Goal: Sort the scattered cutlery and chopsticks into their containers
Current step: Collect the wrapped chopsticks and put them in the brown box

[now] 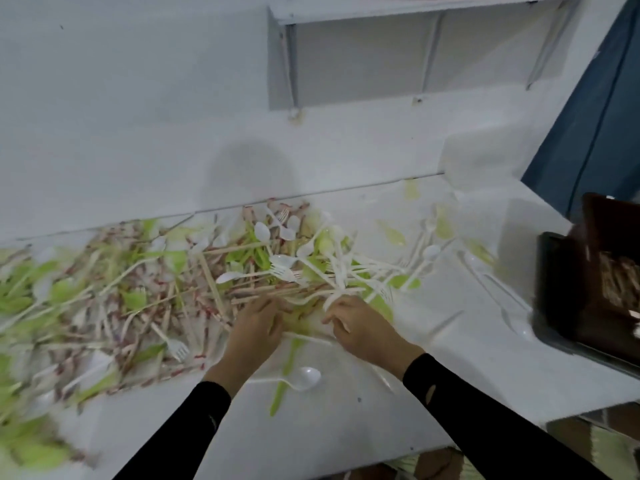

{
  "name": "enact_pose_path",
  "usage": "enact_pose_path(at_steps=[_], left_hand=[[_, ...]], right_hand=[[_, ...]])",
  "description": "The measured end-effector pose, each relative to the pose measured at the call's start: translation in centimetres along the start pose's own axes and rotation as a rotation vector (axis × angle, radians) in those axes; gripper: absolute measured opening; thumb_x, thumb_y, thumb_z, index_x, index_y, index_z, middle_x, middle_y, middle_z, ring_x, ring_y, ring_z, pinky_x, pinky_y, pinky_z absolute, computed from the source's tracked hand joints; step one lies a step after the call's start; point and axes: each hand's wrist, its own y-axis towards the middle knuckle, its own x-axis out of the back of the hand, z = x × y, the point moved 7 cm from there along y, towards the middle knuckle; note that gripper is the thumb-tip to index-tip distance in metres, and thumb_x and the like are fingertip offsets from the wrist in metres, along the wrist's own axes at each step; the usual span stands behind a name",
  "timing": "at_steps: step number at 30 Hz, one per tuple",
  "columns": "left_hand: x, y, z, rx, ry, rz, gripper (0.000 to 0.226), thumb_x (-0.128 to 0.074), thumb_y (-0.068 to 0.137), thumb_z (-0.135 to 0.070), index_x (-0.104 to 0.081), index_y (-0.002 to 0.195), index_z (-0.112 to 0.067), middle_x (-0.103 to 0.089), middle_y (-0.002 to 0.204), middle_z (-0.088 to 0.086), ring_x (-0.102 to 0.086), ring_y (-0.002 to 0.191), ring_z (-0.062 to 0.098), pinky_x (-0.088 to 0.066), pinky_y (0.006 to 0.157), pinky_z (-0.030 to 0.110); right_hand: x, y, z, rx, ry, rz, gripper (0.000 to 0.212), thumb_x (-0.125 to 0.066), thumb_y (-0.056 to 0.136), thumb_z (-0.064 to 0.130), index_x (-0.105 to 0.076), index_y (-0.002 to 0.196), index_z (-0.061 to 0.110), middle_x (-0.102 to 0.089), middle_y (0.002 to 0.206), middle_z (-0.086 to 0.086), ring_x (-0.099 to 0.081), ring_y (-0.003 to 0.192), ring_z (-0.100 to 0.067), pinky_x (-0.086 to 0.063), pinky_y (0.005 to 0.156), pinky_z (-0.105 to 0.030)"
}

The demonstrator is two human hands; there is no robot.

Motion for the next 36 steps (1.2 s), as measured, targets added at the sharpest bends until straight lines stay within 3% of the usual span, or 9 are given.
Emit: enact_pose_path(at_steps=[5,10,13,17,19,26,30,33,36], left_hand=[[-0.2,-0.8,1.2,-0.064,0.094,0.062,0.041,-0.044,0.090,-0.030,-0.070,0.115,-0.011,-0.069,0.112,0.006,-0.064,0.100,0.031,-0.051,0.089,0.040],[0.2,0.5,1.1,-0.055,0.060,0.098,0.043,-0.039,0.090,-0.029,-0.067,0.117,-0.011,-0.066,0.115,0.007,-0.060,0.107,0.031,-0.049,0.092,0.041],[0.5,1.6,1.5,-0.053,0.016,0.080,0.047,-0.032,0.092,-0.028,-0.066,0.118,-0.008,-0.065,0.118,0.009,-0.058,0.113,0.032,-0.049,0.096,0.045],[0.5,2.9,2.0,-0.038,0.028,0.066,0.042,-0.038,0.094,-0.029,-0.070,0.110,-0.007,-0.069,0.108,0.009,-0.064,0.104,0.031,-0.052,0.091,0.039],[0.6,4.1,2.3,0.025,0.053,0.083,0.032,-0.048,0.097,-0.021,-0.065,0.119,-0.007,-0.066,0.118,0.011,-0.057,0.113,0.032,-0.044,0.097,0.038],[-1.1,6.7,2.5,-0.055,0.171,0.288,0.028,-0.050,0.101,-0.025,-0.061,0.123,-0.012,-0.056,0.120,0.008,-0.050,0.112,0.025,-0.039,0.090,0.029],[-1.1,7.4,2.5,-0.132,0.249,0.331,0.026,-0.051,0.100,-0.023,-0.062,0.121,-0.014,-0.053,0.117,0.006,-0.050,0.113,0.026,-0.045,0.087,0.032],[0.5,8.3,2.6,-0.141,0.255,0.263,0.022,-0.051,0.098,-0.011,-0.062,0.117,-0.006,-0.055,0.115,0.012,-0.055,0.107,0.032,-0.048,0.087,0.040],[2.9,9.1,2.7,-0.116,0.232,0.163,0.023,-0.049,0.099,-0.013,-0.058,0.118,-0.004,-0.055,0.115,0.014,-0.060,0.097,0.035,-0.048,0.077,0.041]], right_hand=[[-2.8,0.2,1.8,0.116,-0.131,-0.005,0.044,-0.043,0.096,0.022,-0.055,0.138,0.013,-0.050,0.143,-0.012,-0.046,0.131,-0.032,-0.037,0.111,-0.044],[-3.3,-0.6,0.0,0.097,-0.231,-0.007,0.049,-0.035,0.091,0.017,-0.057,0.134,0.012,-0.051,0.145,-0.012,-0.044,0.137,-0.034,-0.025,0.114,-0.050],[-1.9,-1.8,-1.7,0.088,-0.306,-0.045,0.047,-0.047,0.086,0.002,-0.060,0.130,0.010,-0.049,0.146,-0.012,-0.042,0.138,-0.037,-0.021,0.114,-0.051],[0.8,-2.2,-3.7,0.062,-0.343,-0.138,0.058,-0.067,0.073,-0.014,-0.064,0.126,0.010,-0.060,0.135,-0.011,-0.054,0.127,-0.038,-0.035,0.107,-0.056],[2.0,-2.0,-4.6,0.012,-0.348,-0.169,0.060,-0.068,0.066,-0.016,-0.068,0.120,0.010,-0.065,0.125,-0.013,-0.059,0.119,-0.041,-0.043,0.099,-0.060],[1.3,1.1,-1.6,0.045,-0.279,-0.146,0.020,-0.057,0.081,0.009,-0.073,0.091,0.016,-0.065,0.094,-0.003,-0.060,0.083,-0.027,-0.052,0.074,-0.037],[-0.4,2.5,-1.4,0.013,-0.356,-0.092,0.037,-0.040,0.086,0.018,-0.072,0.101,0.011,-0.065,0.099,-0.008,-0.061,0.082,-0.029,-0.050,0.070,-0.036],[-0.3,3.1,-2.2,-0.042,-0.438,-0.105,0.036,-0.052,0.080,0.007,-0.071,0.110,0.011,-0.065,0.098,-0.011,-0.061,0.076,-0.031,-0.054,0.063,-0.040],[0.4,3.6,-3.4,-0.168,-0.519,-0.071,0.037,-0.053,0.088,0.004,-0.062,0.124,0.010,-0.062,0.111,-0.013,-0.060,0.092,-0.035,-0.047,0.080,-0.043]])
